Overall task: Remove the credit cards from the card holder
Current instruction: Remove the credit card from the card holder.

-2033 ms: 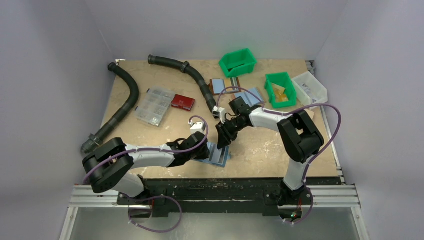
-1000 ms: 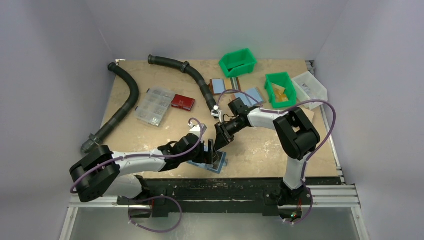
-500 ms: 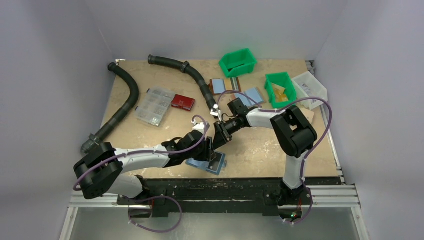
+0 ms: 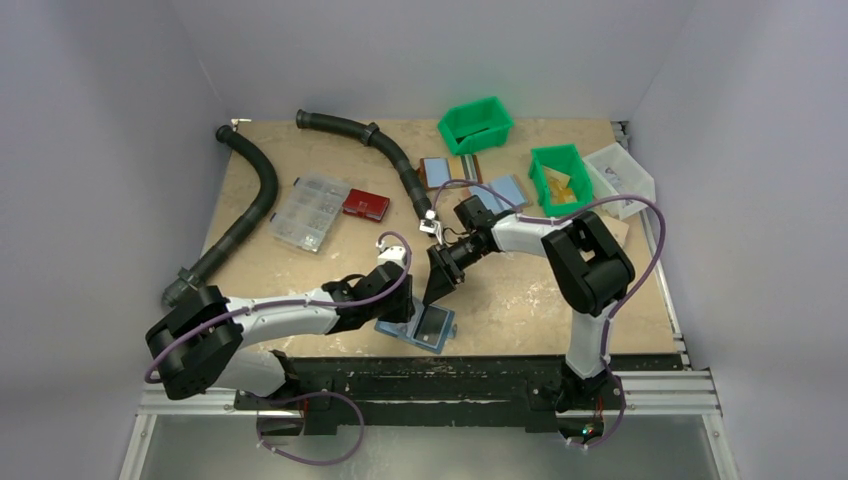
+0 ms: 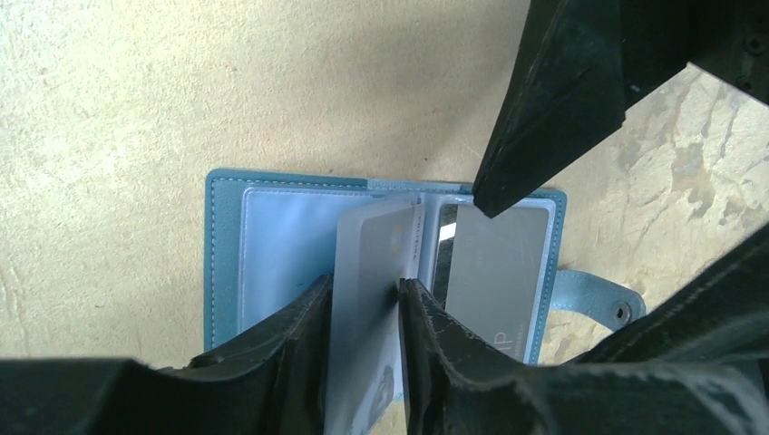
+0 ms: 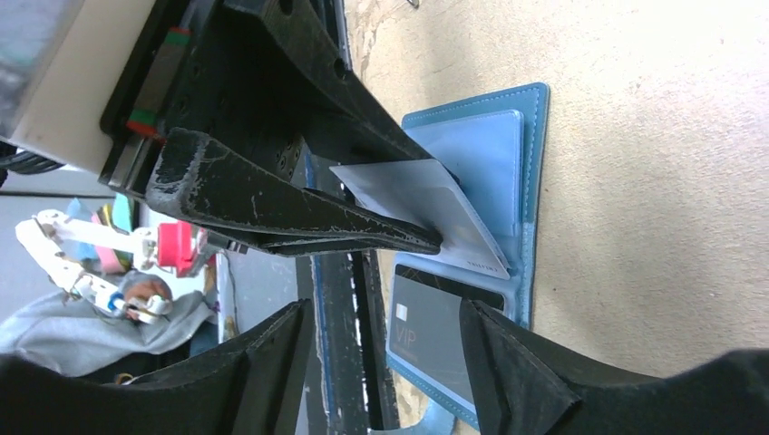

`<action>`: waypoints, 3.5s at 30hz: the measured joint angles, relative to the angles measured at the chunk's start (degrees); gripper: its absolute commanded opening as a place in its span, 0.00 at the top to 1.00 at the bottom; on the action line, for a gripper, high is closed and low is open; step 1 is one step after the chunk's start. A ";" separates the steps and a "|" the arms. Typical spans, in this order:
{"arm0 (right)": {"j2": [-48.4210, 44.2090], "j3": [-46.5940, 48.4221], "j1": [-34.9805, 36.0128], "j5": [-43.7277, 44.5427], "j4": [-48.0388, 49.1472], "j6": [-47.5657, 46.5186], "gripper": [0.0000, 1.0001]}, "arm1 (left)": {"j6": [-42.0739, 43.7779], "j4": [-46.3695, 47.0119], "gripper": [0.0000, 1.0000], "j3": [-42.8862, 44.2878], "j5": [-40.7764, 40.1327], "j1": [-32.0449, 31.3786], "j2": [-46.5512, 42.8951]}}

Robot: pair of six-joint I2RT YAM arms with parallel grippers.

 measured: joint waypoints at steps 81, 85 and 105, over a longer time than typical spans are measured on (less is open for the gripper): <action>-15.96 -0.98 -3.91 -6.23 1.40 -3.26 0.37 | -11.34 66.49 1.00 -26.71 8.39 6.49 -14.47; -15.96 -1.16 -4.02 -6.58 1.79 -2.89 0.37 | -11.34 66.77 1.00 -26.71 8.59 6.49 -14.47; -15.96 -2.34 -4.61 -7.91 3.93 -0.63 0.37 | -11.32 67.06 1.00 -26.71 8.57 6.49 -14.53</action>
